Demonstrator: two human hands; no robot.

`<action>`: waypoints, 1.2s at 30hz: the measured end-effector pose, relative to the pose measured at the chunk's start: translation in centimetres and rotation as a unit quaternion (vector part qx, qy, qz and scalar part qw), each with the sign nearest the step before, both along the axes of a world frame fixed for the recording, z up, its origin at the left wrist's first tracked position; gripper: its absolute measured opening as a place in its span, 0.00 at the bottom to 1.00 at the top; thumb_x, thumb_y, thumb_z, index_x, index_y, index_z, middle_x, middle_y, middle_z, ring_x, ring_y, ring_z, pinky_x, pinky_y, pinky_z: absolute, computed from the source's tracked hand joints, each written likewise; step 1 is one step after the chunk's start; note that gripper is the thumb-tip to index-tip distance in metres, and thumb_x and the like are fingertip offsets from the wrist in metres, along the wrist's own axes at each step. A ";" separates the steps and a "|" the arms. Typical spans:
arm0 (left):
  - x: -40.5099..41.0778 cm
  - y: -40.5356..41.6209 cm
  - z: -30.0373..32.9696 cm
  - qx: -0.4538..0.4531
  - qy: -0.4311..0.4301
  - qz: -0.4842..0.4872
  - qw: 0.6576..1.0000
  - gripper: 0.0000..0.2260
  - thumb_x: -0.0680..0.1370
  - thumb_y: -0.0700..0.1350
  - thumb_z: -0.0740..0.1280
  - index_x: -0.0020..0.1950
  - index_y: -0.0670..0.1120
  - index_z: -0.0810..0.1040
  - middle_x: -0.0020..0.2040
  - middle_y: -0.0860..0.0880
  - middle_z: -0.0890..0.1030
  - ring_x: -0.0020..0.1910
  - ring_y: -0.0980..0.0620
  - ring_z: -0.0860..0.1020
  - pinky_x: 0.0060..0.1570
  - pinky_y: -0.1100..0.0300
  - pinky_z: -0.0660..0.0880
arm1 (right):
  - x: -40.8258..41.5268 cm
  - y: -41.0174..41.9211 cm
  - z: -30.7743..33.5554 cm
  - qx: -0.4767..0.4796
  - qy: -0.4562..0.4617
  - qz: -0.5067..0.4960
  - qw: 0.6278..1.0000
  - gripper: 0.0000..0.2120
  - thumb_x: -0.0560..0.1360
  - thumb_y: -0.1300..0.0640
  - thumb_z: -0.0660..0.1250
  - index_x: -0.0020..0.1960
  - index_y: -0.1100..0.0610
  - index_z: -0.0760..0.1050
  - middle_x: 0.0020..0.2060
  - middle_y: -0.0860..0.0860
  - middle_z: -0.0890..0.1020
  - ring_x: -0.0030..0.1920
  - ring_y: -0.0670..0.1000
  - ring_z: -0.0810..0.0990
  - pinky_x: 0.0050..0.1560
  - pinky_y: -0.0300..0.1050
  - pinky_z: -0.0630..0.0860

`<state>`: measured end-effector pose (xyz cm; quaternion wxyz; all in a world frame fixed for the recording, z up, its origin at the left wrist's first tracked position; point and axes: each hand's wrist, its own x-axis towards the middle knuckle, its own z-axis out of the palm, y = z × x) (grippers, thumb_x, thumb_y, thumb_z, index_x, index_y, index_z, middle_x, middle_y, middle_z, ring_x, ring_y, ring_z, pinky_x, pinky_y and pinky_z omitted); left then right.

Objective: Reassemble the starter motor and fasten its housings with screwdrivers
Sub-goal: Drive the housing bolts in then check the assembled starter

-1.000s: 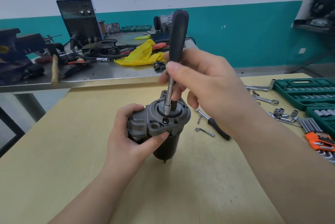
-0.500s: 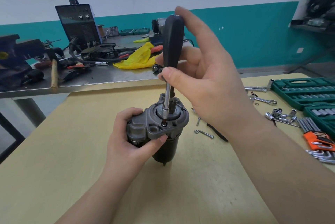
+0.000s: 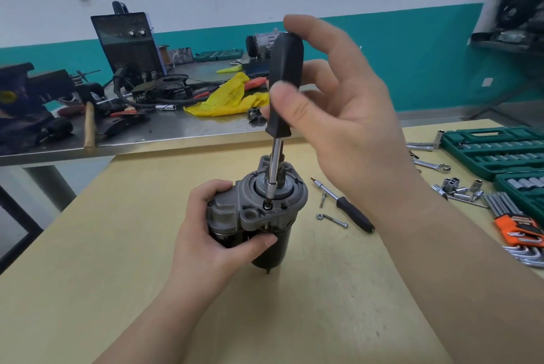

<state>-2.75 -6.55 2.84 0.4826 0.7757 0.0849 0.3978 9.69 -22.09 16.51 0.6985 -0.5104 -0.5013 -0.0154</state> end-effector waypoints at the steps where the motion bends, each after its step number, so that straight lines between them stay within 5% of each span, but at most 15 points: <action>1: 0.0 0.0 0.0 0.002 0.002 0.001 1.000 0.37 0.57 0.55 0.85 0.62 0.69 0.73 0.57 0.63 0.84 0.54 0.60 0.85 0.50 0.72 0.78 | 0.0 0.0 0.0 0.007 0.011 0.011 1.000 0.20 0.84 0.63 0.67 0.72 0.47 0.71 0.51 0.55 0.84 0.50 0.60 0.86 0.51 0.55 0.87; 5: 0.1 0.0 -0.1 0.012 0.002 0.002 1.000 0.37 0.58 0.56 0.85 0.62 0.69 0.73 0.57 0.64 0.84 0.55 0.61 0.84 0.50 0.74 0.77 | -0.2 -0.2 0.1 0.024 0.026 -0.012 0.999 0.20 0.83 0.67 0.67 0.70 0.49 0.72 0.51 0.58 0.82 0.47 0.59 0.88 0.49 0.53 0.87; 9: 0.2 -0.1 0.0 0.015 0.004 0.003 1.000 0.37 0.59 0.56 0.84 0.63 0.69 0.73 0.59 0.65 0.83 0.55 0.62 0.84 0.50 0.74 0.77 | -0.2 -0.1 0.2 0.022 0.013 -0.070 0.997 0.21 0.79 0.60 0.76 0.66 0.45 0.73 0.47 0.54 0.80 0.44 0.61 0.85 0.45 0.56 0.87; 16: 0.2 -0.1 -0.1 0.008 0.005 -0.001 1.000 0.36 0.59 0.55 0.84 0.63 0.69 0.73 0.58 0.65 0.83 0.55 0.62 0.84 0.50 0.74 0.77 | -0.2 -0.3 0.2 0.027 0.063 0.011 0.998 0.17 0.85 0.64 0.64 0.72 0.52 0.73 0.54 0.62 0.85 0.47 0.59 0.88 0.52 0.57 0.86; 22: 0.2 -0.1 -0.1 0.007 0.009 0.001 1.000 0.37 0.59 0.56 0.85 0.64 0.68 0.73 0.58 0.64 0.83 0.55 0.62 0.84 0.50 0.73 0.77 | -0.5 0.0 0.2 0.041 0.034 -0.041 0.998 0.20 0.80 0.62 0.74 0.67 0.46 0.74 0.47 0.56 0.80 0.44 0.63 0.86 0.45 0.55 0.86; 28: 0.2 -0.1 -0.1 0.009 0.009 0.001 1.000 0.37 0.59 0.56 0.85 0.63 0.68 0.73 0.58 0.65 0.83 0.55 0.62 0.84 0.50 0.73 0.77 | -0.2 -0.2 0.0 0.035 0.065 -0.001 0.997 0.19 0.85 0.65 0.62 0.74 0.53 0.73 0.55 0.61 0.84 0.49 0.60 0.88 0.54 0.57 0.86; 33: 0.1 -0.2 0.0 0.009 0.011 0.002 1.000 0.36 0.59 0.56 0.84 0.63 0.68 0.73 0.58 0.65 0.82 0.55 0.62 0.84 0.51 0.74 0.77 | -0.4 -0.1 0.1 0.034 0.032 -0.051 0.998 0.21 0.81 0.64 0.72 0.69 0.49 0.73 0.50 0.56 0.82 0.44 0.55 0.86 0.46 0.52 0.87; 36: 0.1 -0.2 0.0 0.008 0.010 0.001 1.000 0.36 0.60 0.56 0.84 0.64 0.68 0.73 0.59 0.64 0.82 0.56 0.61 0.84 0.51 0.73 0.77 | -0.2 0.1 0.0 0.038 0.038 -0.053 0.997 0.19 0.82 0.62 0.72 0.70 0.48 0.75 0.48 0.56 0.80 0.46 0.60 0.84 0.47 0.55 0.87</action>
